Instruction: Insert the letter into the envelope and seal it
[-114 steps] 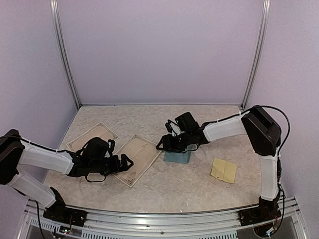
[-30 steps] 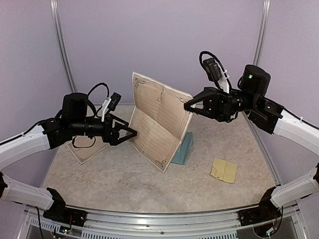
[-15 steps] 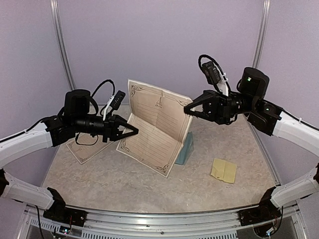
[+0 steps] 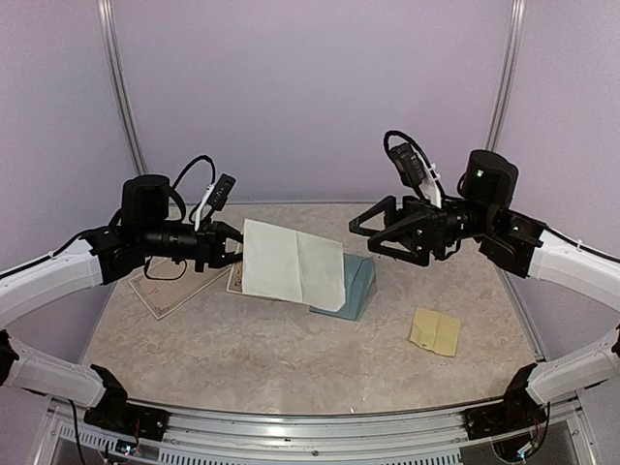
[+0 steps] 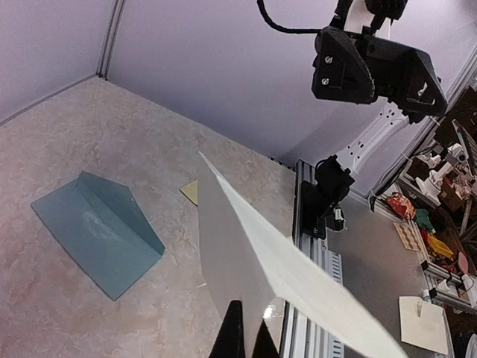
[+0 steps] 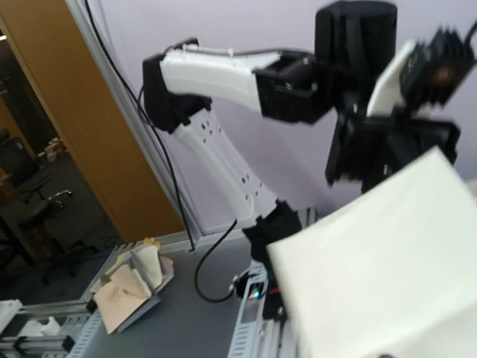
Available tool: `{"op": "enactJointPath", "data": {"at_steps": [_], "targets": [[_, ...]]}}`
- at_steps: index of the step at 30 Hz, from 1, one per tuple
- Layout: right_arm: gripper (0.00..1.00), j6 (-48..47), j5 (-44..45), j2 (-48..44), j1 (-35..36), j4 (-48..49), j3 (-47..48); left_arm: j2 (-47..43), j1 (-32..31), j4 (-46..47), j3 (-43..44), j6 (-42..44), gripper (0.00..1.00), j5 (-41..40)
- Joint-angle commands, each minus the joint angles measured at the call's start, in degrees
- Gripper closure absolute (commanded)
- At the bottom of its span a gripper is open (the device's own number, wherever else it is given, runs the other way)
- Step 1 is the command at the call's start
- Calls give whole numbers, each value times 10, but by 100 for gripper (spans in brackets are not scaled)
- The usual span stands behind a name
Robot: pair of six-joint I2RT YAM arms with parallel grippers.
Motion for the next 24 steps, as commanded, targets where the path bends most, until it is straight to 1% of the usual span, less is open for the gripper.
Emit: {"op": "enactJointPath", "data": {"at_steps": [1, 4, 6, 10, 14, 18, 21, 24], "targets": [[22, 1, 19, -24, 0, 11, -32, -13, 6, 34, -8, -9, 100, 4], [16, -42, 110, -25, 0, -59, -22, -9, -1, 24, -6, -2, 100, 13], [14, -66, 161, -13, 3, -106, -10, -6, -14, -1, 0, 11, 100, 13], [9, -116, 194, 14, 20, -156, 15, 10, -51, -51, 18, 45, 100, 16], [7, -164, 196, 52, 48, -208, 56, 29, -80, -87, 31, 64, 100, 49], [6, -199, 162, 93, 73, -247, 94, 50, -101, -123, 44, 81, 100, 63], [6, -216, 145, 121, 91, -272, 114, 60, -108, -131, 48, 86, 100, 70], [10, -224, 134, 145, 99, -296, 122, 59, -107, -128, 49, 85, 100, 78]]}}
